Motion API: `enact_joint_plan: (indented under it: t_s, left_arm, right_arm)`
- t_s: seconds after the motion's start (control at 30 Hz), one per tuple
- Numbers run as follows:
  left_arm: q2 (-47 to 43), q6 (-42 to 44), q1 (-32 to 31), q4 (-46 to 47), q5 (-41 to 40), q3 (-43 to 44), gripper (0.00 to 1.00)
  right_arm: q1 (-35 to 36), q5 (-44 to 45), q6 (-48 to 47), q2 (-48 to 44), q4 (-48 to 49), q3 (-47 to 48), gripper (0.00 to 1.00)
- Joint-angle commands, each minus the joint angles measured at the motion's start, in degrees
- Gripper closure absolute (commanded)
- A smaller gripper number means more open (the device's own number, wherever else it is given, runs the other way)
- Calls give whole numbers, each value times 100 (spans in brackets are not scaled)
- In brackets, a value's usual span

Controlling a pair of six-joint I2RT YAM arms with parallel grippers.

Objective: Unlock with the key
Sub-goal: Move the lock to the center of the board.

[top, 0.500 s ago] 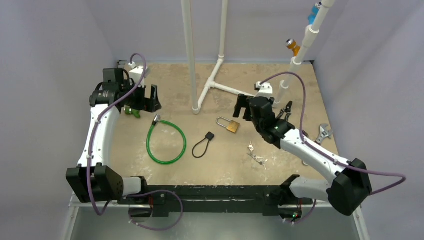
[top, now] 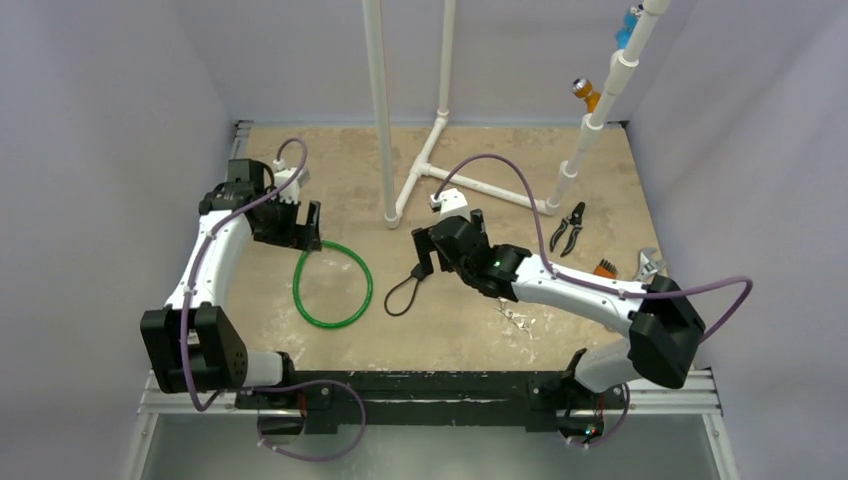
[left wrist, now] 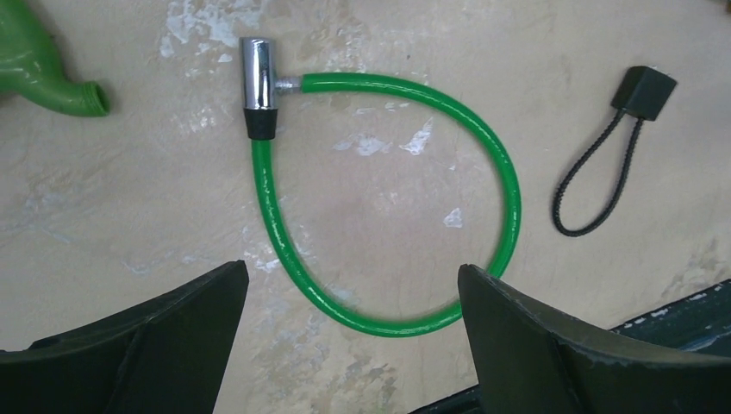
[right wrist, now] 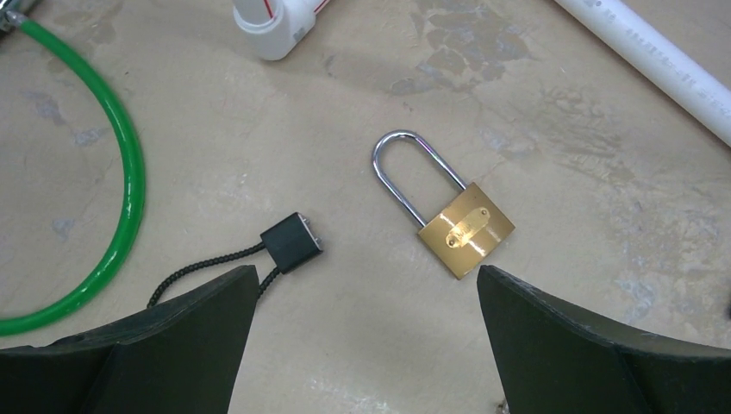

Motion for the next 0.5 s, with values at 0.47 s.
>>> enact_joint_plan:
  t_s: [0.47]
  left_arm:
    - [1712,536,-131,1017,-1870,62,23]
  right_arm:
    - [33,455,329,-668,-543,-292,1]
